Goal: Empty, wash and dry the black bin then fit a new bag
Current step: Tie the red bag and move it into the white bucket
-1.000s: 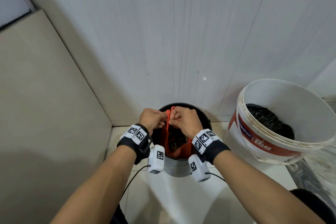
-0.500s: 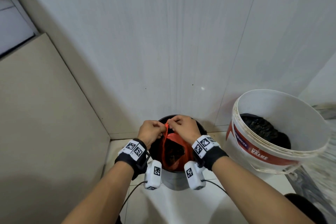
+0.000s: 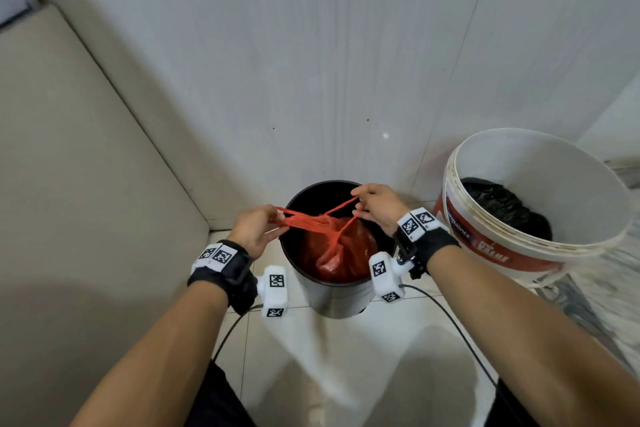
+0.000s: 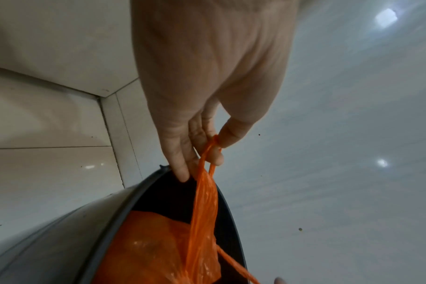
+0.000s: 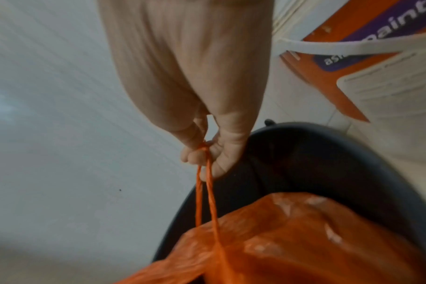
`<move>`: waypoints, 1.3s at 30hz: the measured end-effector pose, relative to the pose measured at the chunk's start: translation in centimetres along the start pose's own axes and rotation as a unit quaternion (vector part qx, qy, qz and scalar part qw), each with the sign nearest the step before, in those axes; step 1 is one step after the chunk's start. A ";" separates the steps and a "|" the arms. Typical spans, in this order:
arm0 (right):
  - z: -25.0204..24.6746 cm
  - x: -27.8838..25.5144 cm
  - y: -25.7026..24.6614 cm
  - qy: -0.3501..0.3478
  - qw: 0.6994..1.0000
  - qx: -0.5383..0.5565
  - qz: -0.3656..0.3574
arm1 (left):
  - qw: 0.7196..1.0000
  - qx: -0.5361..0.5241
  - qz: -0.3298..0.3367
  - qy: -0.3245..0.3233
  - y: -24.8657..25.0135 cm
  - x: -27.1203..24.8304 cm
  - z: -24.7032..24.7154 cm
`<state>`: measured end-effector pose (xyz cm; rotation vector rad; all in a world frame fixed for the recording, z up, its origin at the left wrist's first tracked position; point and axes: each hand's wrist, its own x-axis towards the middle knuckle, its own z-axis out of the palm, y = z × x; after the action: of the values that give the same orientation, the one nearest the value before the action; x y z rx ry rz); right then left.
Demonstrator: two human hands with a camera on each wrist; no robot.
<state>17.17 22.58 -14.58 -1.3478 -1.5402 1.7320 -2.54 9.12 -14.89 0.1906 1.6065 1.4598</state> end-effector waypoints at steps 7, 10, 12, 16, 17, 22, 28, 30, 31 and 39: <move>-2.8 -0.1 1.2 -0.032 0.897 -0.409 -0.167 | 0.983 0.149 0.099 0.033 -0.6 0.0 -0.5; -2.6 -0.3 0.5 -0.069 0.846 -0.472 -0.239 | 0.905 0.358 0.228 0.018 0.0 0.1 -0.2; -3.0 -0.4 0.1 -0.108 0.811 -0.517 -0.251 | 0.821 0.498 0.279 -0.004 0.5 0.1 0.0; -3.1 -0.5 -0.8 -0.117 0.755 -0.591 -0.258 | 0.688 0.664 0.290 -0.037 0.8 0.5 0.0; -3.0 -0.4 -1.1 -0.100 0.755 -0.593 -0.260 | 0.647 0.703 0.291 -0.045 0.9 0.4 0.1; -4.1 0.4 -2.0 -0.170 0.709 -0.601 -0.327 | 0.589 0.736 0.324 -0.082 1.9 0.3 0.1; -3.9 -1.0 -1.8 -0.236 0.843 -0.419 -0.242 | 0.875 0.385 0.233 -0.178 1.5 -0.6 -0.3; -2.7 -1.5 -0.8 -0.211 0.922 -0.280 -0.165 | 0.919 0.283 0.181 -0.204 0.5 -1.3 0.5; -2.0 -1.8 -0.3 -0.196 0.951 -0.194 -0.141 | 0.937 0.229 0.154 -0.212 0.0 -1.5 0.8; 0.9 -2.5 2.6 -0.096 0.948 0.296 0.065 | 0.987 -0.067 -0.035 -0.143 -1.1 -2.4 1.9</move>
<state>18.10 19.36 -16.18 -1.0065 -0.9019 2.2233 0.55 8.58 -14.33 0.2520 1.2687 1.4112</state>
